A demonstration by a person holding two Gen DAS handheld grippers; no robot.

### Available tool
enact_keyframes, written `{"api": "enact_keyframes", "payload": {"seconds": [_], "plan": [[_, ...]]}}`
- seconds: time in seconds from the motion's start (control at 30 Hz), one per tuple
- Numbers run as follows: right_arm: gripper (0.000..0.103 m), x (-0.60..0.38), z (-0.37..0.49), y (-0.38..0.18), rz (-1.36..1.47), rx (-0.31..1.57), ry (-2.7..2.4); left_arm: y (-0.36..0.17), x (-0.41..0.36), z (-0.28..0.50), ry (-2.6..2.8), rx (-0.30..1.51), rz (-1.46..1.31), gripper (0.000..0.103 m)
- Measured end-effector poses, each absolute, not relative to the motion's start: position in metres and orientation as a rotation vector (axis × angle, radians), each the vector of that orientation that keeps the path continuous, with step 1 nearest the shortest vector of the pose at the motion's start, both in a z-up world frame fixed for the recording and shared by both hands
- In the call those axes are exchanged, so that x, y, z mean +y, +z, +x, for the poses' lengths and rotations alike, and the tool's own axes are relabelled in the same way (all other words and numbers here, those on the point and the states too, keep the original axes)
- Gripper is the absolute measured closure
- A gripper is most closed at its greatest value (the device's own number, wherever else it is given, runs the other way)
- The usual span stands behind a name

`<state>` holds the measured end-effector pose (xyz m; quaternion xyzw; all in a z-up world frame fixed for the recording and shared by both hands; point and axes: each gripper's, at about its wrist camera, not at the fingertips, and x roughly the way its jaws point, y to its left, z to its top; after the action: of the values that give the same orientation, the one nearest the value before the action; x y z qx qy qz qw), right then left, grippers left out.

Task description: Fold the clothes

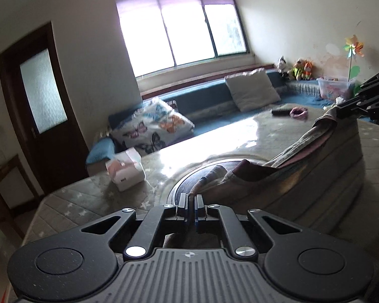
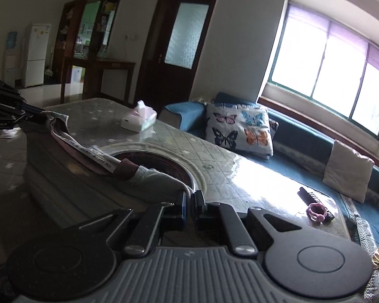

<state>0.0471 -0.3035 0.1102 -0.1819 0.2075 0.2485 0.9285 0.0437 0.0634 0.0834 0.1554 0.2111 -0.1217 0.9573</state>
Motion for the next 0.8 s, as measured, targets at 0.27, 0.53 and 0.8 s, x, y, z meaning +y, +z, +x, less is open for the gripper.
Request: {"api": "enact_keyframes", "payload": {"seconds": [0.27, 0.53, 0.8], "plan": [[0.098, -0.280, 0.137, 0.079, -0.362, 0.542, 0.485, 0.046, 0.063, 0.135, -0.260, 0.589, 0.325, 0.098], [0.097, -0.275, 0.182, 0.044, -0.294, 0.609, 0.451, 0.012, 0.066, 0.188, -0.229, 0.700, 0.279, 0.096], [0.088, -0.278, 0.192, 0.038, -0.213, 0.598, 0.433, 0.036, 0.073, 0.183, -0.172, 0.650, 0.178, 0.093]]}}
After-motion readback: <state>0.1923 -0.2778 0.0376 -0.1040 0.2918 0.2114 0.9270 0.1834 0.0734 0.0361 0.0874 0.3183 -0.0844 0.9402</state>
